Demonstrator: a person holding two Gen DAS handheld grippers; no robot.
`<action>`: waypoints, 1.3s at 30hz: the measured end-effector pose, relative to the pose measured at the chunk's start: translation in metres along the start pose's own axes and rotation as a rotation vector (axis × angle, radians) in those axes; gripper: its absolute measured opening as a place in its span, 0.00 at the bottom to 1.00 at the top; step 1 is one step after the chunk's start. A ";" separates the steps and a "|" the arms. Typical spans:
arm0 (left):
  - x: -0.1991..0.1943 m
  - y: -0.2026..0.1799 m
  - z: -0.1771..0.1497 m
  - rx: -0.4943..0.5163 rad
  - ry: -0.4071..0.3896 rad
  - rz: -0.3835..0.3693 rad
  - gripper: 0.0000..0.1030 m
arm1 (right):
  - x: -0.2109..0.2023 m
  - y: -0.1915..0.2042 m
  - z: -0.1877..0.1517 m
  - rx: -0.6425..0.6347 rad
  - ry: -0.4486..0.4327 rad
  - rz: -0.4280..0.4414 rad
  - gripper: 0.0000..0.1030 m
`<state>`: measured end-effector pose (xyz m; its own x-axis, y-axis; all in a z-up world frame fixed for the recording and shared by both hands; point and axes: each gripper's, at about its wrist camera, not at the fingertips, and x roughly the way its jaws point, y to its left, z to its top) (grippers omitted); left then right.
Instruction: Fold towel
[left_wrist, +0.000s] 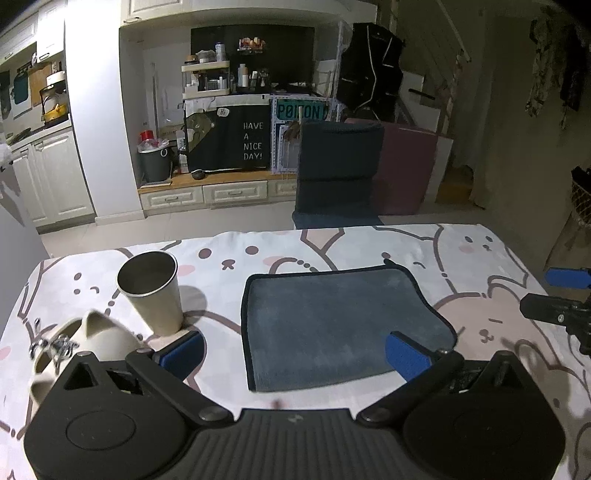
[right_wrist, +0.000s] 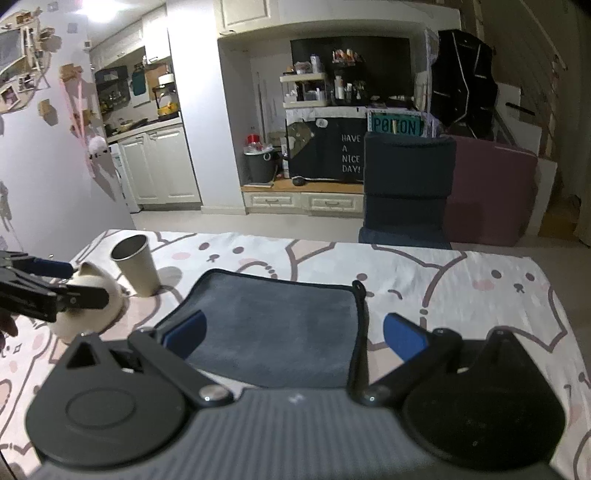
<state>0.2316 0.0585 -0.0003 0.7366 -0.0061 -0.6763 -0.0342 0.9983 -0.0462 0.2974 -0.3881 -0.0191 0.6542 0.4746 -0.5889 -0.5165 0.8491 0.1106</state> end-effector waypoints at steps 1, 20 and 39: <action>-0.005 -0.001 -0.003 0.000 -0.005 0.000 1.00 | -0.005 0.002 -0.001 -0.004 -0.002 0.001 1.00; -0.074 -0.018 -0.041 0.030 -0.084 -0.046 1.00 | -0.065 0.019 -0.033 -0.015 -0.034 0.020 1.00; -0.123 -0.039 -0.083 0.067 -0.077 -0.064 1.00 | -0.111 0.034 -0.063 -0.034 -0.052 -0.030 1.00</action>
<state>0.0866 0.0153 0.0235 0.7858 -0.0682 -0.6147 0.0579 0.9976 -0.0367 0.1722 -0.4271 -0.0005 0.6973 0.4610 -0.5489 -0.5137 0.8554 0.0659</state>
